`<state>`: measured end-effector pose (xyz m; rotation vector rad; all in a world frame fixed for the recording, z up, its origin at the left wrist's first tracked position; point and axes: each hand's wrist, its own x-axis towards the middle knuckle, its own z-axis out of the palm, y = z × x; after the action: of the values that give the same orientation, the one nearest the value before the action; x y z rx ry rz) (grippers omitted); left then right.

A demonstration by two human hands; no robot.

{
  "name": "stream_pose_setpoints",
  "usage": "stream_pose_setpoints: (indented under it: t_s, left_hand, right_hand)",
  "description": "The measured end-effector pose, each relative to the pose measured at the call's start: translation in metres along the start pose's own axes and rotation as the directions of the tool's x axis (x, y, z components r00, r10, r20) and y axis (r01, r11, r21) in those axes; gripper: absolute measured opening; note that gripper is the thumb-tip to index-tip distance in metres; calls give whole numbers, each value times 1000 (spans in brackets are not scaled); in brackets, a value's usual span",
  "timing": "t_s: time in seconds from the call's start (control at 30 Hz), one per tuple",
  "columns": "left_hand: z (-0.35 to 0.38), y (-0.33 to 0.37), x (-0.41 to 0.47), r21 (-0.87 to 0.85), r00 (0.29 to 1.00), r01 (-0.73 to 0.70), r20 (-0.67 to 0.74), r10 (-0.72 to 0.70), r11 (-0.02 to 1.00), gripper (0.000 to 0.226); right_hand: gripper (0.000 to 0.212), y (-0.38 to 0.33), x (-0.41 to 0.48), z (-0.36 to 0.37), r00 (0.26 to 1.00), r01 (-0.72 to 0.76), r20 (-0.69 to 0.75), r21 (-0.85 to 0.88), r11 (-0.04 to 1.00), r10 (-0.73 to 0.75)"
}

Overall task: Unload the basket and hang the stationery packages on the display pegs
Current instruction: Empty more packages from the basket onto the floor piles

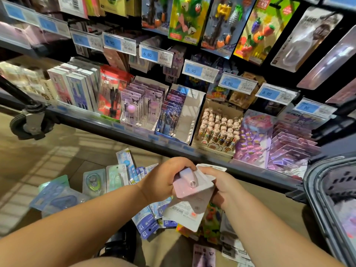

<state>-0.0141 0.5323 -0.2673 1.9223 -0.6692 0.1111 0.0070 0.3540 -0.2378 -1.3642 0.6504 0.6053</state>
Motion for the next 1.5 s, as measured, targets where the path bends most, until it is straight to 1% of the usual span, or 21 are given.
stream_pose_setpoints:
  t_s: [0.03, 0.13, 0.2, 0.27, 0.37, 0.47, 0.57, 0.6, 0.67, 0.73, 0.77, 0.83, 0.9, 1.0, 1.07, 1.13, 1.17, 1.23, 1.33, 1.4, 1.5]
  left_hand:
    - [2, -2, 1, -17, 999, 3, 37, -3, 1000, 44]
    - [7, -7, 3, -26, 992, 25, 122, -22, 999, 60]
    - [6, -11, 3, 84, 981, -25, 194, 8, 996, 89]
    - [-3, -8, 5, 174, 950, 5, 305, -59, 985, 111]
    - [-14, -2, 6, 205, 877, 71, 453, -159, 976, 126]
    - [-13, -6, 4, 157, 874, 116, 452, -176, 981, 131]
    - [-15, 0, 3, 123, 838, 163, 506, -203, 979, 122]
    - [-13, 3, 3, 97, 850, 199, 478, -221, 975, 110]
    - [-9, 7, 4, -2, 903, 307, 316, -291, 952, 78]
    - [-5, 11, 4, -62, 898, 412, 194, -394, 909, 76]
    - [-4, 14, 4, -112, 886, 457, 149, -440, 882, 78]
    - [-3, 17, 6, -318, 847, 518, 60, -529, 794, 72]
    - [1, 10, 7, -513, 800, 538, 61, -597, 669, 63]
    - [2, 5, 2, -656, 737, 551, 92, -670, 516, 67]
    - [-1, 3, -1, -664, 699, 564, 68, -712, 491, 83]
    - [-1, -1, -1, -680, 616, 588, 27, -787, 438, 107]
    - [0, -3, -1, -704, 576, 589, 21, -817, 397, 112]
    - [1, -4, 0, -734, 551, 585, 47, -833, 345, 96]
    - [9, 5, 0, -735, 589, 597, 129, -798, 322, 42]
    - [15, 12, -1, -761, 594, 577, 143, -792, 296, 16]
    - [24, 9, -5, -777, 599, 579, 198, -776, 248, 13]
  right_hand:
    - [7, 1, -1, -2, 1000, 31, 3, -28, 999, -31]
    - [9, 6, 2, -6, 994, 105, -27, -90, 990, -108]
    - [11, 8, 4, -6, 992, 116, -33, -123, 986, -121]
    - [11, 10, 7, -7, 991, 117, -48, -99, 988, -122]
    - [19, 12, 7, -5, 991, 111, -63, -49, 993, -114]
    - [28, 11, 8, -1, 996, 38, -88, 66, 997, -32]
    - [33, 10, 7, 0, 997, 28, -75, 145, 989, -17]
    - [34, 11, 8, -1, 998, 39, -62, 160, 986, -30]
    - [33, 13, 8, 1, 997, 77, -36, 202, 976, -71]
    - [32, 14, 6, 4, 991, 134, -28, 272, 953, -132]
    - [32, 14, 5, 5, 986, 167, -46, 299, 939, -161]
    - [29, 16, 1, 6, 972, 235, -88, 325, 916, -218]
    - [26, 19, -1, 6, 960, 280, -92, 327, 903, -264]
    - [27, 20, -6, 3, 950, 311, -78, 333, 890, -303]
    - [26, 20, -9, -1, 948, 316, -74, 334, 888, -309]
    - [25, 19, -11, -7, 946, 324, -78, 325, 889, -316]
    - [25, 20, -12, -10, 945, 327, -78, 316, 891, -319]
    - [24, 21, -12, -17, 947, 320, -83, 319, 892, -310]
    - [25, 25, -9, -27, 957, 290, -84, 322, 901, -278]
    - [26, 30, -10, -31, 958, 286, -64, 309, 907, -280]
    - [27, 46, -11, -36, 961, 277, -59, 261, 925, -271]
